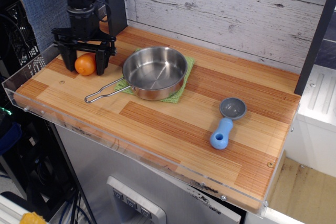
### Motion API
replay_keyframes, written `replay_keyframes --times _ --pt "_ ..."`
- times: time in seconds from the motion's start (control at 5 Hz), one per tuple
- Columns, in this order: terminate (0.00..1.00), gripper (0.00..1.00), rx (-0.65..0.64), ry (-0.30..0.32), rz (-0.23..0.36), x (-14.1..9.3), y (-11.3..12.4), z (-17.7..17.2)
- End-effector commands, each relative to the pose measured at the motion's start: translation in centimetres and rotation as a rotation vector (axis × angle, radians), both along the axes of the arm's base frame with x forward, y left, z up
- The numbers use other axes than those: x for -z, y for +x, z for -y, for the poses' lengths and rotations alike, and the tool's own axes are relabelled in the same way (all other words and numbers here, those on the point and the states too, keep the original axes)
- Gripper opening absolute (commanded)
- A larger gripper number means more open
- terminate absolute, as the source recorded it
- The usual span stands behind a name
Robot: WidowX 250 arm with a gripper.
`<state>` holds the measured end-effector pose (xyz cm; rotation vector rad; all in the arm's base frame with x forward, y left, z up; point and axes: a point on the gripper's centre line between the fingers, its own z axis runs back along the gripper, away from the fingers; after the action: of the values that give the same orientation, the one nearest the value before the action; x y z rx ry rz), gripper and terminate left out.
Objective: Move the potato from left side to right side
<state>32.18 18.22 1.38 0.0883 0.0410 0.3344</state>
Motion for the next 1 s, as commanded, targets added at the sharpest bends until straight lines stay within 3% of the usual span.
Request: replay_keyframes --times 0.0,0.2,0.4,0.6,0.8 --pt "0.00 1.00 -0.022 0.052 0.280 -11.8 -1.4 0.1" --pt "0.00 1.00 0.019 0.029 0.324 -14.0 -2.2 1.4" --pt "0.00 1.00 0.157 -0.076 0.268 -13.2 -0.4 4.2" --pt "0.00 1.00 0.287 -0.089 0.210 -11.9 1.3 6.9" --pt "0.00 1.00 0.351 -0.096 0.189 -11.2 1.8 7.9"
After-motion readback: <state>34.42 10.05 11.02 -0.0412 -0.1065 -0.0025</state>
